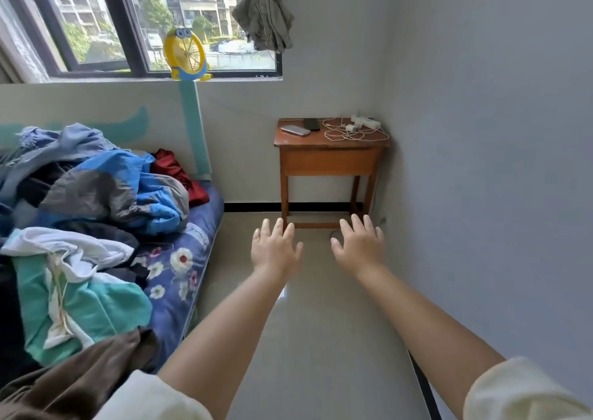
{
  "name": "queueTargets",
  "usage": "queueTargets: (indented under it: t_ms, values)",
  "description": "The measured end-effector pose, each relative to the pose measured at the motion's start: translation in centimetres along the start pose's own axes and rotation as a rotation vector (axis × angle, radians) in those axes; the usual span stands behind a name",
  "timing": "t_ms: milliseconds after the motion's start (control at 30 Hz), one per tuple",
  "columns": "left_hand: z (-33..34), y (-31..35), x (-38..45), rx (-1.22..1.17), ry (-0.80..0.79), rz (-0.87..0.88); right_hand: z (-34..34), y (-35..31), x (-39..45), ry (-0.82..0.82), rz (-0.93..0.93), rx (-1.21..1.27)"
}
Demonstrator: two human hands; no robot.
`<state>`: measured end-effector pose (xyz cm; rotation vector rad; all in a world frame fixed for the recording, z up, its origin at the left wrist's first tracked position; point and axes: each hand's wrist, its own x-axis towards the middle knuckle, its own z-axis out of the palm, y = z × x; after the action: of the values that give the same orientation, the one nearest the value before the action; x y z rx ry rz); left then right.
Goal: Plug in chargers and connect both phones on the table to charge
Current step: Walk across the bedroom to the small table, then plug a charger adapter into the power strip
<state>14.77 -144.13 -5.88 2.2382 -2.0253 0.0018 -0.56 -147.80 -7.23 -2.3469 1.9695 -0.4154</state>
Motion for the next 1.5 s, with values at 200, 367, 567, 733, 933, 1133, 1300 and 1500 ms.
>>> queueTargets:
  t_ms: [200, 367, 567, 733, 933, 1133, 1300, 1500]
  values:
    - [1.2, -2.7, 16.2, 0.01, -0.037, 0.033, 2.6, 1.7, 14.4, -0.026, 0.101, -0.027]
    - [3.9, -2.3, 28.1, -0.008, -0.057, 0.06, 5.3, 5.3, 24.9, -0.071, 0.187, -0.057]
    - [6.5, 0.1, 44.7, -0.016, -0.037, 0.077, 8.1, 10.3, 40.8, -0.062, 0.206, -0.046]
    - [7.8, 2.8, 57.2, -0.011, -0.056, 0.074, 9.6, 13.2, 53.4, -0.062, 0.173, -0.039]
    - [9.8, 3.9, 69.1, -0.011, -0.072, 0.076, 12.1, 15.2, 65.3, -0.089, 0.158, -0.024]
    - [12.3, 4.8, 82.6, 0.006, -0.108, 0.127, 14.5, 18.0, 77.1, -0.074, 0.192, -0.033]
    - [14.1, 6.6, 93.7, -0.061, -0.17, 0.216, 15.6, 21.1, 86.2, -0.079, 0.261, -0.05]
    - [17.9, 10.1, 103.6, -0.06, -0.291, 0.3, 16.9, 24.9, 92.9, -0.05, 0.338, -0.071]
